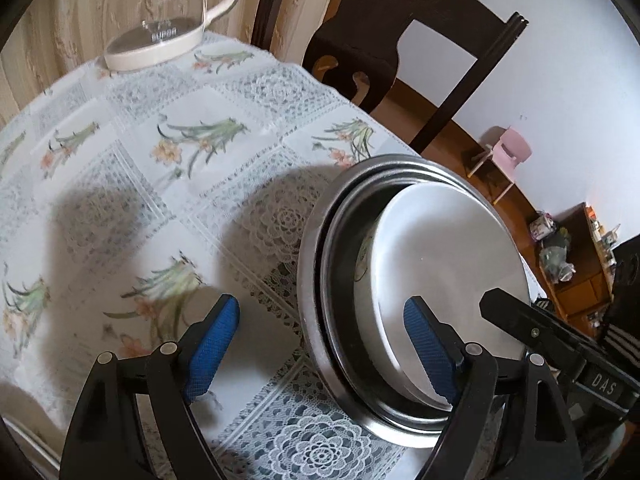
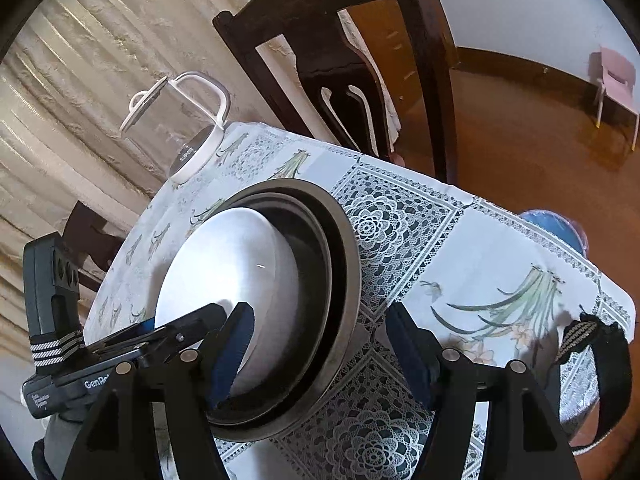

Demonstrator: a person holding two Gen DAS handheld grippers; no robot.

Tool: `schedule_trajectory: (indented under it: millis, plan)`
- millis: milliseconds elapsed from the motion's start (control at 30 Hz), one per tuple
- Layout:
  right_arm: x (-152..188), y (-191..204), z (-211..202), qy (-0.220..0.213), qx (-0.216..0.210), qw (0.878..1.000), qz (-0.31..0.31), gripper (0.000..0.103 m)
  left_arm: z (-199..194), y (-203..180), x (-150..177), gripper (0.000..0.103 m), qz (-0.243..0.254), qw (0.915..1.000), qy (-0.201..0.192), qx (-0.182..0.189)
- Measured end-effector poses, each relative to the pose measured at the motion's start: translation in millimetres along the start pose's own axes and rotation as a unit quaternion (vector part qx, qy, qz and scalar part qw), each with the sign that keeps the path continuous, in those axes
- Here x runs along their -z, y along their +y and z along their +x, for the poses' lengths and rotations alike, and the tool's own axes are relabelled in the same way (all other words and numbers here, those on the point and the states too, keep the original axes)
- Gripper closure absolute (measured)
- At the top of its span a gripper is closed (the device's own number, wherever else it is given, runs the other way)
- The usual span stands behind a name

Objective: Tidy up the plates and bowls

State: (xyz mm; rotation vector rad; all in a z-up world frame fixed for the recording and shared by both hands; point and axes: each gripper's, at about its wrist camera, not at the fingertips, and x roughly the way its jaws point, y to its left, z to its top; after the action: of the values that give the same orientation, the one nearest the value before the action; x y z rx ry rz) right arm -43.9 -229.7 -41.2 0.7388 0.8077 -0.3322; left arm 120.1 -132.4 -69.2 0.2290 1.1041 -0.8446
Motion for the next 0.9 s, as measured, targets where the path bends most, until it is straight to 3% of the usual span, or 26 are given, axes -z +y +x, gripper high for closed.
schedule_trajectory:
  millis: [233, 400, 567, 900]
  plan:
    - [2, 5, 3, -0.003, -0.009, 1.0, -0.018, 0.041, 1, -3, 1, 0.019, 0.001, 0.9999, -0.003, 0.011]
    - [6, 12, 4, -0.006, -0.009, 1.0, -0.029, 0.046, 2, -14, 5, 0.036, 0.01, 0.9992, 0.003, 0.038]
    - [6, 10, 2, -0.008, -0.011, 1.0, -0.024, 0.049, -2, -22, 7, 0.046, 0.017, 0.9989, -0.005, 0.043]
    - [11, 13, -1, -0.002, -0.006, 0.999, -0.032, 0.051, -8, -21, 13, 0.046, 0.011, 0.9994, -0.005, 0.034]
